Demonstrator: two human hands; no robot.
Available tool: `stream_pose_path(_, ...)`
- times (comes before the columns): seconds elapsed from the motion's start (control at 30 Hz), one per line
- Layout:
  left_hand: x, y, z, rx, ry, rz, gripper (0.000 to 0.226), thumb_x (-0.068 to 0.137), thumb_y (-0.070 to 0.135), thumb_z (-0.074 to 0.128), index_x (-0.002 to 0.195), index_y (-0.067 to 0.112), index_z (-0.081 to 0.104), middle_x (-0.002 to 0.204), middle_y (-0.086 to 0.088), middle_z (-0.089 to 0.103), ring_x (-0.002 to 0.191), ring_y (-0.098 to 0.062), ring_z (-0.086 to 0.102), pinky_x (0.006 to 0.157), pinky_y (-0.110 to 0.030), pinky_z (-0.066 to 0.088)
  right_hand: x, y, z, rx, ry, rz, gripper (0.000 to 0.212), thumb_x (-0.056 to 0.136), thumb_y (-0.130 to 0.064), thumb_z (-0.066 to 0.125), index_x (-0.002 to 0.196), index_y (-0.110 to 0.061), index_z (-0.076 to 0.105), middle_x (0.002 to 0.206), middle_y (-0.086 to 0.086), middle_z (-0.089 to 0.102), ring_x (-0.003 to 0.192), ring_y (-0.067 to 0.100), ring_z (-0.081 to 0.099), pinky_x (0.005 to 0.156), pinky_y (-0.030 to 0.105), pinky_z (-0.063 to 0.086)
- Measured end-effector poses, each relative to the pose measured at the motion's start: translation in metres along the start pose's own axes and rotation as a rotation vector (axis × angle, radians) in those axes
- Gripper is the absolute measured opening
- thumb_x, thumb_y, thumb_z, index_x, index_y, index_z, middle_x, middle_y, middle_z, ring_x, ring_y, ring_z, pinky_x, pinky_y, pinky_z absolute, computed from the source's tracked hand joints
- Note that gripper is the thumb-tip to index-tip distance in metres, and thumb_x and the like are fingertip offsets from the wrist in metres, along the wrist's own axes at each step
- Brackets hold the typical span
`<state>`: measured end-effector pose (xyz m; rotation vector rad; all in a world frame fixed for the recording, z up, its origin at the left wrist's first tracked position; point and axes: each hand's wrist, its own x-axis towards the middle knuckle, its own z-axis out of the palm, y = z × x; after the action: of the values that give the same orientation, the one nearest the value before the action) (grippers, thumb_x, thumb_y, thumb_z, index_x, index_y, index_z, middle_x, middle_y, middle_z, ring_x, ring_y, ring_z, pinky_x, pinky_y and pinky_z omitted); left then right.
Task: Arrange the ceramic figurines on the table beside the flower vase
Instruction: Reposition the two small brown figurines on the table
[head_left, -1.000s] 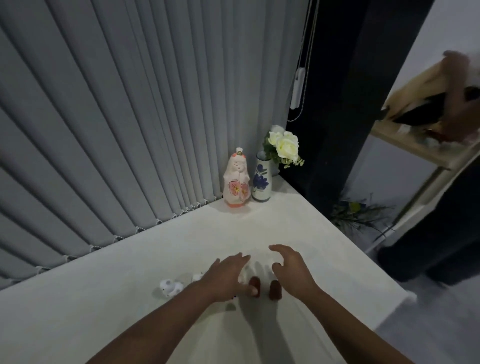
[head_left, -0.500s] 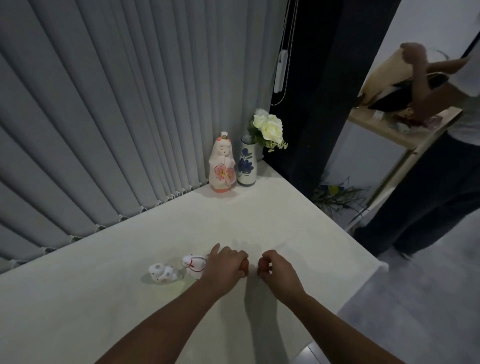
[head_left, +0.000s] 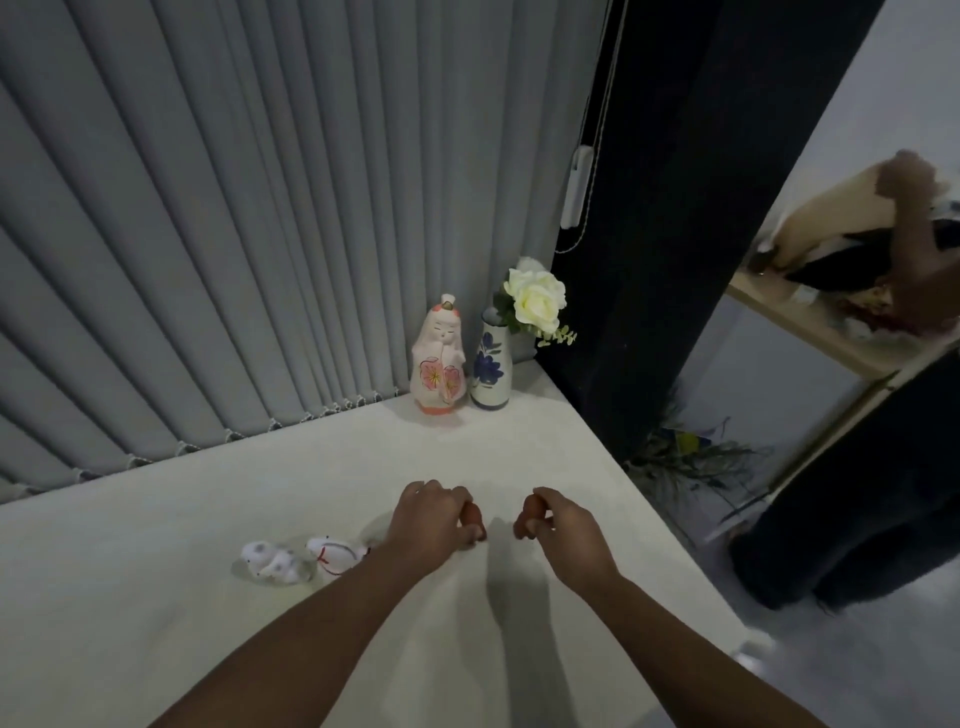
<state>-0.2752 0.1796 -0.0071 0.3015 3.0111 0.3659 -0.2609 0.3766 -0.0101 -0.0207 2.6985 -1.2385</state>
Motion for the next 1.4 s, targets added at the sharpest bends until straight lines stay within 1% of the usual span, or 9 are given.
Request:
stream_pose_path(0.1,0.015,0.025,0.005,-0.038,0.028,-0.082,0.037,0.075,0.052,0.062,0.100,0.025,0.065,0.090,-0.001,0.070,0.092,-0.020,0.061,0.085,-0.031,0.041,0.025,0.014,-0.031,-0.004,-0.022,-0.041,0.017,0.084,-0.004,0.057,0.094,-0.018,0.057,0.078,-0.007,0.070,0.077,0.009,0.065,0.081,0.027,0.051)
stream_pose_path(0.2,0.030,0.048,0.010,-0.050,0.068,-0.173,0.038,0.076,0.053,0.063,0.103,0.026,0.065,0.092,-0.005,0.069,0.093,-0.022,0.061,0.085,-0.032,0.041,0.045,0.028,-0.056,-0.028,-0.064,-0.065,0.025,0.082,-0.005,0.062,0.093,-0.025,0.054,0.081,-0.007,0.070,0.076,0.007,0.067,0.077,0.024,0.050)
stream_pose_path(0.47,0.057,0.086,0.020,-0.164,0.140,-0.350,0.043,0.074,0.053,0.063,0.108,0.027,0.063,0.098,-0.003,0.070,0.094,-0.021,0.061,0.084,-0.033,0.044,0.097,0.050,-0.096,-0.098,-0.157,-0.171,0.030,0.079,-0.005,0.062,0.087,-0.032,0.051,0.080,-0.008,0.070,0.076,0.012,0.067,0.076,0.029,0.052)
stream_pose_path(0.6,0.072,0.096,0.021,-0.206,0.149,-0.408,0.043,0.076,0.050,0.064,0.112,0.025,0.061,0.100,-0.002,0.069,0.097,-0.020,0.060,0.085,-0.032,0.043,0.119,0.051,-0.102,-0.134,-0.215,-0.200,0.030,0.081,-0.006,0.061,0.094,-0.032,0.053,0.086,-0.010,0.068,0.082,0.012,0.065,0.076,0.030,0.053)
stream_pose_path(0.77,0.089,0.104,0.023,-0.227,0.170,-0.451,0.043,0.078,0.049,0.063,0.113,0.024,0.060,0.101,-0.004,0.067,0.098,-0.022,0.059,0.084,-0.031,0.042,0.143,0.056,-0.100,-0.170,-0.288,-0.247,0.027,0.084,-0.011,0.062,0.106,-0.026,0.056,0.094,-0.008,0.068,0.086,0.013,0.064,0.080,0.032,0.055)
stream_pose_path(1.0,0.113,0.111,0.019,-0.156,0.163,-0.436,0.039,0.083,0.042,0.062,0.114,0.018,0.060,0.104,-0.008,0.068,0.097,-0.025,0.058,0.082,-0.034,0.043,0.172,0.059,-0.103,-0.169,-0.346,-0.228,0.030,0.081,-0.005,0.060,0.101,-0.027,0.056,0.089,-0.009,0.067,0.080,0.013,0.066,0.069,0.028,0.051)
stream_pose_path(1.1,0.126,0.112,0.018,-0.136,0.144,-0.433,0.040,0.084,0.041,0.061,0.114,0.016,0.060,0.105,-0.009,0.068,0.098,-0.027,0.058,0.083,-0.035,0.043,0.184,0.056,-0.103,-0.183,-0.344,-0.234,0.030,0.081,-0.006,0.061,0.099,-0.029,0.055,0.091,-0.009,0.067,0.080,0.012,0.066,0.070,0.028,0.050)
stream_pose_path(1.23,0.139,0.111,0.023,-0.172,0.129,-0.463,0.037,0.083,0.039,0.062,0.112,0.015,0.060,0.103,-0.010,0.067,0.097,-0.027,0.058,0.083,-0.036,0.047,0.197,0.059,-0.098,-0.200,-0.351,-0.238,0.027,0.081,-0.008,0.060,0.102,-0.026,0.056,0.095,-0.007,0.067,0.081,0.014,0.066,0.075,0.034,0.054)
stream_pose_path(1.4,0.146,0.109,0.035,-0.181,0.134,-0.472,0.034,0.083,0.038,0.060,0.107,0.014,0.061,0.100,-0.009,0.070,0.098,-0.026,0.057,0.080,-0.039,0.049,0.201,0.070,-0.094,-0.191,-0.353,-0.204,0.022,0.080,-0.012,0.056,0.093,-0.030,0.056,0.092,-0.009,0.068,0.079,0.010,0.063,0.071,0.030,0.051)
